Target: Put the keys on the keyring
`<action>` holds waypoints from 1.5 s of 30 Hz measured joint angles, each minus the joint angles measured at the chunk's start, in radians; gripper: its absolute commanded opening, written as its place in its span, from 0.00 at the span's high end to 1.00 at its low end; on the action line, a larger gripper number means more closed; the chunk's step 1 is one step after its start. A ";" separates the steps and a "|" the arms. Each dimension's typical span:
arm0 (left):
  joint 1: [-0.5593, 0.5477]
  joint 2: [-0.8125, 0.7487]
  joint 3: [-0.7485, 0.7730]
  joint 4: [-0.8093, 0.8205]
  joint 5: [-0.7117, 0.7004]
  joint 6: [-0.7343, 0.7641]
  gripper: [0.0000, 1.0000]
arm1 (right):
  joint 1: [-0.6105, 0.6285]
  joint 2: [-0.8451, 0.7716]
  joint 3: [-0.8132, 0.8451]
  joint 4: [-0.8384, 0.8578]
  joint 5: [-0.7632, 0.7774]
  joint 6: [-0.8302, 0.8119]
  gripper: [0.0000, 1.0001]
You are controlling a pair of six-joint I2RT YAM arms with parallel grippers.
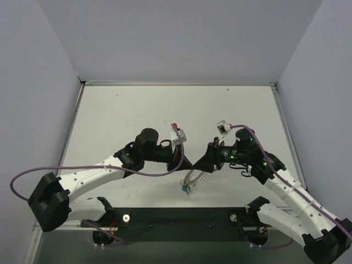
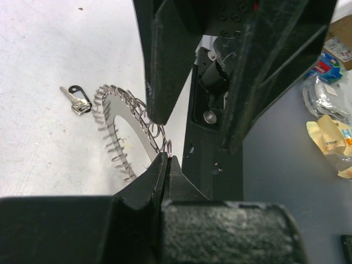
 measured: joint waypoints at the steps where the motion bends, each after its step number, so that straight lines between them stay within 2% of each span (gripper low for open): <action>1: 0.000 0.000 0.000 0.003 0.009 -0.003 1.00 | 0.000 0.006 0.000 0.000 0.000 0.000 0.53; 8: 0.016 -0.011 -0.001 0.042 0.076 -0.051 1.00 | 0.018 0.024 0.000 0.004 -0.008 -0.004 0.57; 11: 0.034 -0.014 -0.011 0.087 0.110 -0.091 1.00 | 0.026 0.024 0.000 0.018 -0.010 -0.007 0.63; 14: 0.050 -0.016 -0.034 0.148 0.146 -0.140 1.00 | 0.035 0.027 0.000 0.024 -0.012 -0.011 0.77; 15: 0.055 -0.016 -0.040 0.165 0.158 -0.156 1.00 | 0.037 0.028 0.000 0.023 -0.011 -0.014 0.89; 16: 0.058 -0.016 -0.045 0.179 0.166 -0.167 1.00 | 0.039 0.030 0.000 0.024 -0.013 -0.014 0.97; 17: 0.061 -0.016 -0.050 0.191 0.169 -0.176 1.00 | 0.041 0.031 0.000 0.027 -0.020 -0.017 1.00; 23: 0.074 -0.016 -0.055 0.206 0.176 -0.205 1.00 | 0.051 0.037 0.010 0.037 -0.037 -0.022 1.00; 25: 0.079 -0.016 -0.055 0.206 0.176 -0.209 0.87 | 0.051 0.039 0.012 0.038 -0.034 -0.029 1.00; 26: 0.081 -0.018 -0.055 0.206 0.176 -0.209 0.71 | 0.052 0.039 0.013 0.039 -0.032 -0.032 1.00; 28: 0.084 -0.024 -0.055 0.207 0.171 -0.211 0.57 | 0.052 0.040 0.015 0.044 -0.027 -0.041 1.00; 29: 0.087 -0.030 -0.055 0.214 0.168 -0.213 0.46 | 0.053 0.039 0.015 0.039 -0.021 -0.049 1.00; 30: 0.092 -0.040 -0.055 0.220 0.164 -0.214 0.43 | 0.053 0.039 0.015 0.030 -0.015 -0.057 1.00; 37: 0.151 -0.093 -0.053 0.285 0.174 -0.229 0.41 | 0.053 0.017 0.013 0.022 0.002 -0.106 1.00; 45: 0.161 -0.045 -0.021 0.282 0.270 -0.233 0.42 | 0.053 -0.044 -0.033 0.086 -0.006 -0.149 1.00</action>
